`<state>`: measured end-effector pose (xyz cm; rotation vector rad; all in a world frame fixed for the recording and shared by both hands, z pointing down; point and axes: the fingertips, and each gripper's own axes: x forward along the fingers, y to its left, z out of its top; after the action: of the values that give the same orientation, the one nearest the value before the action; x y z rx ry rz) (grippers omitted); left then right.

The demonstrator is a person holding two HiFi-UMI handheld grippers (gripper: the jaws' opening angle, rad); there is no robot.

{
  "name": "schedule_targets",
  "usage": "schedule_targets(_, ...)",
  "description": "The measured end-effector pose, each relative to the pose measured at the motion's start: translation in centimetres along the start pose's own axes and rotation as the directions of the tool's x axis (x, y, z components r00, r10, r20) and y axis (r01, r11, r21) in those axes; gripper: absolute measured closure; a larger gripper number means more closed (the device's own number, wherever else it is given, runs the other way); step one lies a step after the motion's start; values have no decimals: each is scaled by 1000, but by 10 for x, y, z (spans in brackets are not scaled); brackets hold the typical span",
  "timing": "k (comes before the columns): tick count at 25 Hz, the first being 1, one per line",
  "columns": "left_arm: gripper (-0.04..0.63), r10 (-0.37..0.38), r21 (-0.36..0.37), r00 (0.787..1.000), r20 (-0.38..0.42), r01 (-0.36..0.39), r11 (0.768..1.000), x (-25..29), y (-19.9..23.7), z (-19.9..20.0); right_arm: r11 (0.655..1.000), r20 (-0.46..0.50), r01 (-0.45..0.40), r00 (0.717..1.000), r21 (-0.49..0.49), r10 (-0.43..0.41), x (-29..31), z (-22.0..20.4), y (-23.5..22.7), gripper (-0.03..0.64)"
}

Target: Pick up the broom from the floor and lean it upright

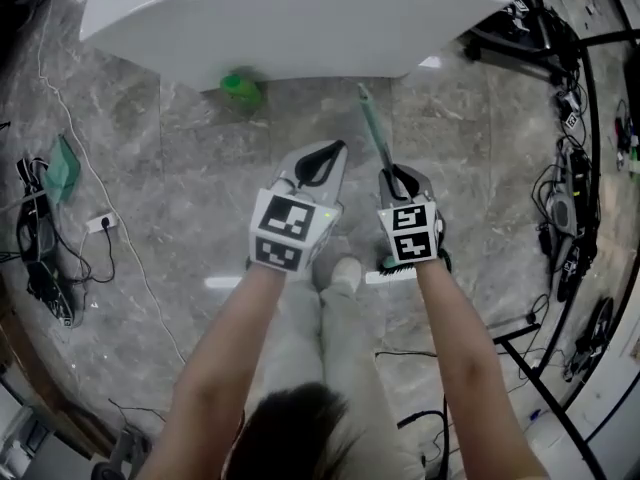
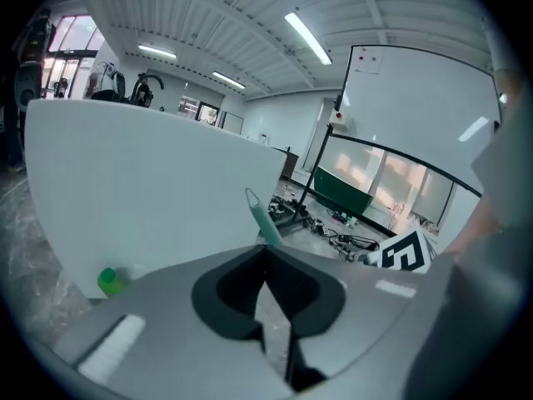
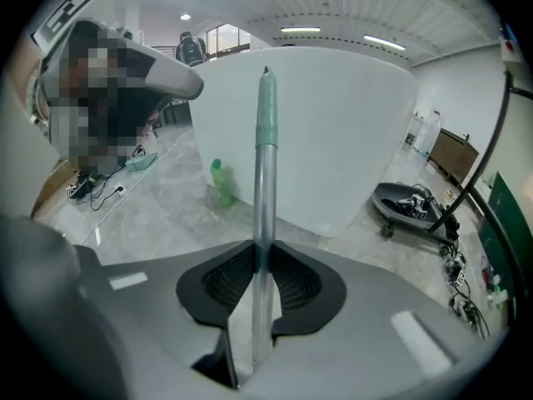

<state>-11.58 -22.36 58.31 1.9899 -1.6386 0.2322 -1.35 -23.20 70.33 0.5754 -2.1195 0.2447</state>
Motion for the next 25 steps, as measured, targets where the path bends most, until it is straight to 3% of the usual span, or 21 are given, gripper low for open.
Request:
schedule_targets(12,595,48,24,991,127,-51,998,-11,15,97,994,135,79,987,80,-89,-19,141,-19,538)
schedule_targets(19,595,99,39,984,151,-106,994,-29,44,128,981,145,120,979,153,-142,2,208,-36,535)
schedule_targets(25,595,126,26,978,166,-132,991,-38,71,136,968,113,161,976,194,-185,29,239,-57,535)
